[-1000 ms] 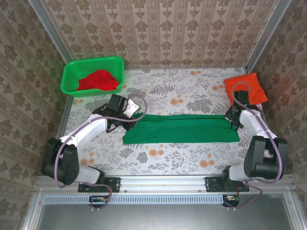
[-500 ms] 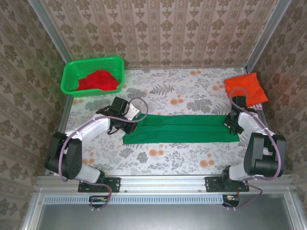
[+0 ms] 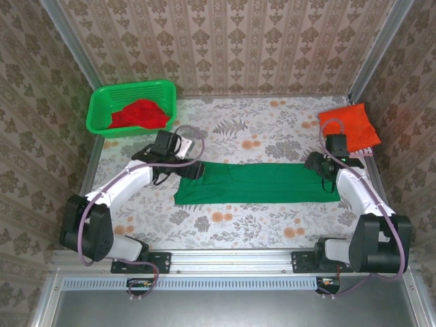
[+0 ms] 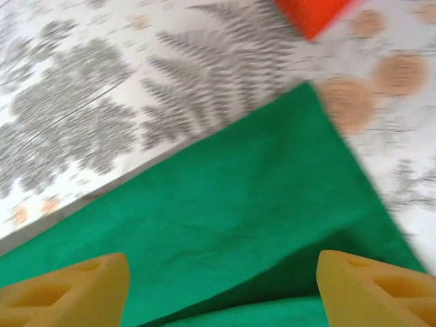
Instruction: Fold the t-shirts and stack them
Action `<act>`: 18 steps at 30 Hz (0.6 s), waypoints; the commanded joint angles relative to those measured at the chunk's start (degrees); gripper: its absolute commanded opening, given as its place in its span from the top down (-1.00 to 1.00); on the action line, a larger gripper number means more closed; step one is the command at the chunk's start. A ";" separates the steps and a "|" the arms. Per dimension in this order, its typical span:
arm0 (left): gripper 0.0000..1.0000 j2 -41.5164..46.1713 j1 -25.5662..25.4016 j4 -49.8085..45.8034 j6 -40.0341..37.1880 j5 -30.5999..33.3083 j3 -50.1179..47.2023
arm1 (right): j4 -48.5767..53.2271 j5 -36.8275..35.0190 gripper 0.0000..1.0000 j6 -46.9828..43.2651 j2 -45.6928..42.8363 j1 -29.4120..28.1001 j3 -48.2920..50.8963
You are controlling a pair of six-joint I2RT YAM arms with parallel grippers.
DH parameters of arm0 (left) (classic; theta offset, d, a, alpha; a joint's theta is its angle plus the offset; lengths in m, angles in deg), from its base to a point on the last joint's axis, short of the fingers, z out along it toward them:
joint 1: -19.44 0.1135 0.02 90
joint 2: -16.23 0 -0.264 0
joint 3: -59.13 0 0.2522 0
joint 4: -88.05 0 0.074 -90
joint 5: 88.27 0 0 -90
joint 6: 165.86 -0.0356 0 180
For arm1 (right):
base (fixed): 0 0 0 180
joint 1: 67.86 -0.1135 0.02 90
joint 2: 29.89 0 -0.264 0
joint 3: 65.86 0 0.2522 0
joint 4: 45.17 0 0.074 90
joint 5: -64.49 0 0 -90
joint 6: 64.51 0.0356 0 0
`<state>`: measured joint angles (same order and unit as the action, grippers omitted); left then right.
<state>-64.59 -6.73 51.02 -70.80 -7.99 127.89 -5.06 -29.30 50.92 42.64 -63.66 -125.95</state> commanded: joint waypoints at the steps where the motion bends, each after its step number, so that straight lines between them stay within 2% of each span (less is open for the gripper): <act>1: -0.96 -3.90 -2.00 3.14 6.82 2.32 3.41 | -3.12 5.31 -0.46 -0.76 2.18 -4.71 -0.83; 3: -0.82 -6.93 -2.92 2.49 7.95 2.72 5.25 | -4.03 6.42 -0.46 0.48 4.23 -7.65 -1.45; 4: -0.67 -8.45 -3.40 2.10 8.38 2.78 6.17 | -4.43 6.56 -0.46 1.11 5.37 -8.74 -1.83; 9: -0.22 -12.63 -5.41 -0.35 11.13 2.90 7.59 | -4.45 5.44 -0.45 2.72 9.56 -9.67 -3.06; 16: 0.05 -10.36 -5.55 1.72 16.37 0.03 -1.01 | -2.23 2.21 -0.45 1.43 11.23 -9.49 -4.97; 18: 0.19 -10.27 -5.55 1.72 17.37 0.25 -2.98 | -1.71 1.14 -0.44 1.30 11.57 -9.08 -5.58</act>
<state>-76.26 -12.09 53.36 -56.57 -6.90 127.26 -8.66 -25.50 52.43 53.06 -73.23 -129.56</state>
